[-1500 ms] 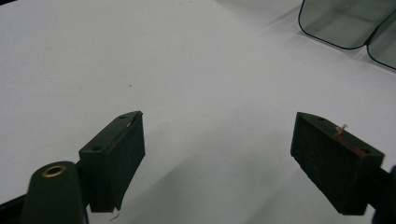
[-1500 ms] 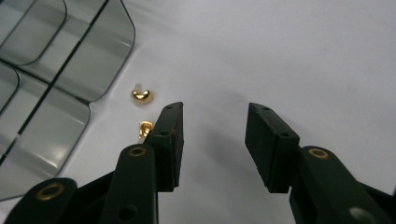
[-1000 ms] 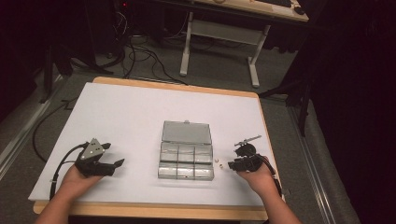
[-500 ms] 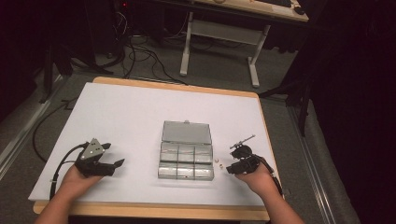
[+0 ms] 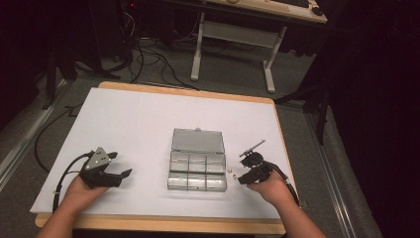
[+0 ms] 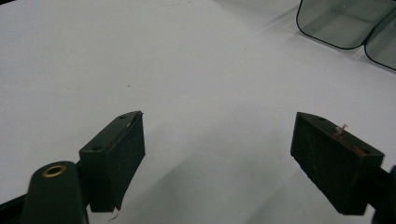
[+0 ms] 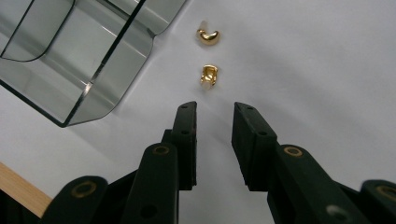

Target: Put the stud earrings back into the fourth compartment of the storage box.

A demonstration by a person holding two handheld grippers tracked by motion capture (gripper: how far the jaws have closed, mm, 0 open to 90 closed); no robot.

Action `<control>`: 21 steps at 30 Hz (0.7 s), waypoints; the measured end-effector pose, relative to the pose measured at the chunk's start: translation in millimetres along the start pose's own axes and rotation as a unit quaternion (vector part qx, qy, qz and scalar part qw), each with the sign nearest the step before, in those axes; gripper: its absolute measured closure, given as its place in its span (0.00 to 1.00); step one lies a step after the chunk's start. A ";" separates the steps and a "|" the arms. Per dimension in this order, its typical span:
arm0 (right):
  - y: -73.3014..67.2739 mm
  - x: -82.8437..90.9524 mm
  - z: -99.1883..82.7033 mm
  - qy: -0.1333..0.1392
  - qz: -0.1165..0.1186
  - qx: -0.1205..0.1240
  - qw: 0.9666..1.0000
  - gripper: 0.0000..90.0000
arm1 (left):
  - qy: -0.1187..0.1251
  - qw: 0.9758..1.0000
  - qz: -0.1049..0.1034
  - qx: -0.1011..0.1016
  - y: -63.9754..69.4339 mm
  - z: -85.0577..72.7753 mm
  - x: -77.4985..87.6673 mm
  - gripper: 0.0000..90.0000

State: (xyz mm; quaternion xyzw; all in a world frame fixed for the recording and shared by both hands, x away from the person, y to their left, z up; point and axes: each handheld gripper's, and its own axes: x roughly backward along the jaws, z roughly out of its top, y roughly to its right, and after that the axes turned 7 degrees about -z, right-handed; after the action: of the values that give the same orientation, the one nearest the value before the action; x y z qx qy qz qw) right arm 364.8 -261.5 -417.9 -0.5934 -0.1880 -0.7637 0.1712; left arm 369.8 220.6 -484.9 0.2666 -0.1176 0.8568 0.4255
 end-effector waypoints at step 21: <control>-8.6 -13.1 15.5 -0.011 -0.006 0.019 1.000 0.83 | -0.001 1.000 -0.002 0.000 -0.2 0.1 -0.1 0.20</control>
State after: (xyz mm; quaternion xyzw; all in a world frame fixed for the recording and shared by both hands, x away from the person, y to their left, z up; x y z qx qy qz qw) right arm 376.9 -245.9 -427.8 -0.5969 -0.2081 -0.7546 0.1760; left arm 370.0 220.5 -484.9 0.2678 -0.1180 0.8557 0.4269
